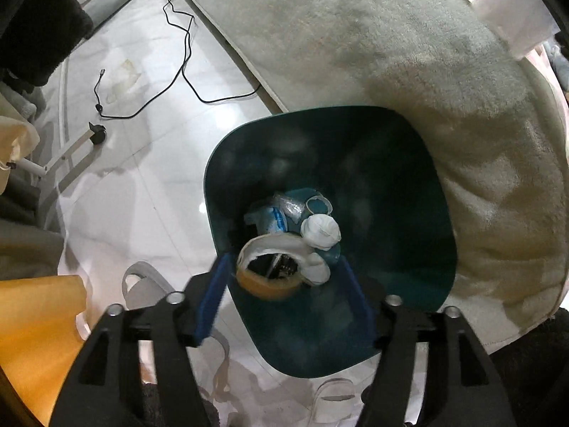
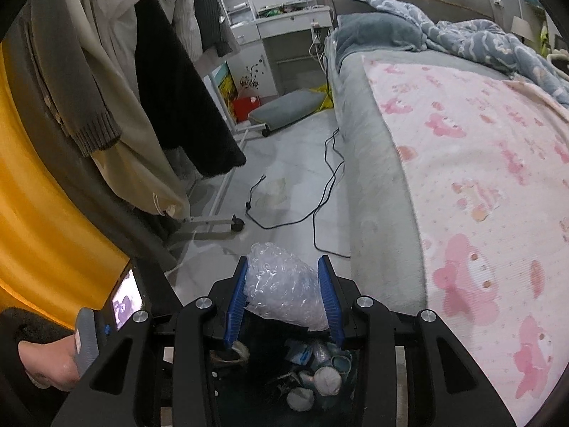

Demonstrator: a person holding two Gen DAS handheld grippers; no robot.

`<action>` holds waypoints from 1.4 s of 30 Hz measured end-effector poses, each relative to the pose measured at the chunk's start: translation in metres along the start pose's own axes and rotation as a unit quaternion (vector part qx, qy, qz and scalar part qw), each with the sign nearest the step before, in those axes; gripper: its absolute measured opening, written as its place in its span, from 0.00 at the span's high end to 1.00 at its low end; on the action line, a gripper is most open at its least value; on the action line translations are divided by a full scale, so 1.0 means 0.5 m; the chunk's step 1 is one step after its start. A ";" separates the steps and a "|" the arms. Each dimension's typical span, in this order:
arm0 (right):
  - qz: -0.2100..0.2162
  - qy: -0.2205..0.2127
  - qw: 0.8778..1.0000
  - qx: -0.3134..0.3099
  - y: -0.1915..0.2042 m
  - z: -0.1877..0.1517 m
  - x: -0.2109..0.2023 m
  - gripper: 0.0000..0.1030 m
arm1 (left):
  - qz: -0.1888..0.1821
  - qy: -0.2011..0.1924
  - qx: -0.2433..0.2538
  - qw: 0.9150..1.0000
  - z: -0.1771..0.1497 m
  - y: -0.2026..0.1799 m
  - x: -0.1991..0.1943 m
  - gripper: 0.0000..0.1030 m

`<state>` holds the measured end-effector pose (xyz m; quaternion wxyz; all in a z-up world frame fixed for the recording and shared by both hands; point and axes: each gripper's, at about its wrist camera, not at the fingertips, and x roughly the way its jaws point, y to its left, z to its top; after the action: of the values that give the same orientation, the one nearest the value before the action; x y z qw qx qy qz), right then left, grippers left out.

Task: Collect trash
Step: 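Open the left tool to drop the tape ring into the bin, then lower the bubble-wrap bag into the bin and open the right tool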

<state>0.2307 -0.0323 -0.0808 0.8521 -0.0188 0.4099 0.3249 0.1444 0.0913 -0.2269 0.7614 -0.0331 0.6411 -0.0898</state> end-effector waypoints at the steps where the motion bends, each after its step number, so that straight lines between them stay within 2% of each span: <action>1: 0.000 0.005 1.000 0.001 0.001 -0.001 0.007 0.62 | 0.002 -0.002 0.000 1.000 0.002 0.004 0.000 0.29; 8: -0.002 0.065 0.998 0.003 0.010 -0.023 0.081 0.62 | 0.006 -0.035 -0.010 0.999 -0.003 0.028 -0.029 0.27; 14: -0.004 0.127 0.992 -0.004 0.021 -0.059 0.151 0.62 | 0.009 -0.090 -0.017 0.996 -0.003 0.053 -0.085 0.26; 21: -0.008 0.165 0.986 -0.004 0.029 -0.090 0.210 0.62 | 0.000 -0.148 -0.035 0.988 -0.001 0.079 -0.150 0.26; 29: -0.001 0.220 0.975 -0.010 0.051 -0.132 0.284 0.62 | 0.015 -0.181 -0.037 0.983 -0.009 0.103 -0.187 0.20; 31: 0.000 0.228 0.974 -0.010 0.054 -0.139 0.293 0.62 | 0.011 -0.194 -0.038 0.980 -0.008 0.107 -0.199 0.19; 36: -0.004 0.257 0.966 -0.016 0.060 -0.167 0.322 0.62 | 0.003 -0.253 -0.041 0.967 -0.007 0.104 -0.256 0.15; 39: -0.008 0.275 0.961 -0.016 0.057 -0.187 0.330 0.61 | -0.015 -0.280 -0.035 0.959 -0.006 0.097 -0.287 0.13; 42: -0.012 0.299 0.954 -0.016 0.053 -0.217 0.339 0.61 | -0.009 -0.301 -0.023 0.953 -0.005 0.083 -0.309 0.13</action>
<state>0.2179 0.0473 -0.2671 0.6943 -0.1340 0.6400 0.3006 0.1211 0.1600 -0.0842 0.9173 -0.0817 0.3838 -0.0675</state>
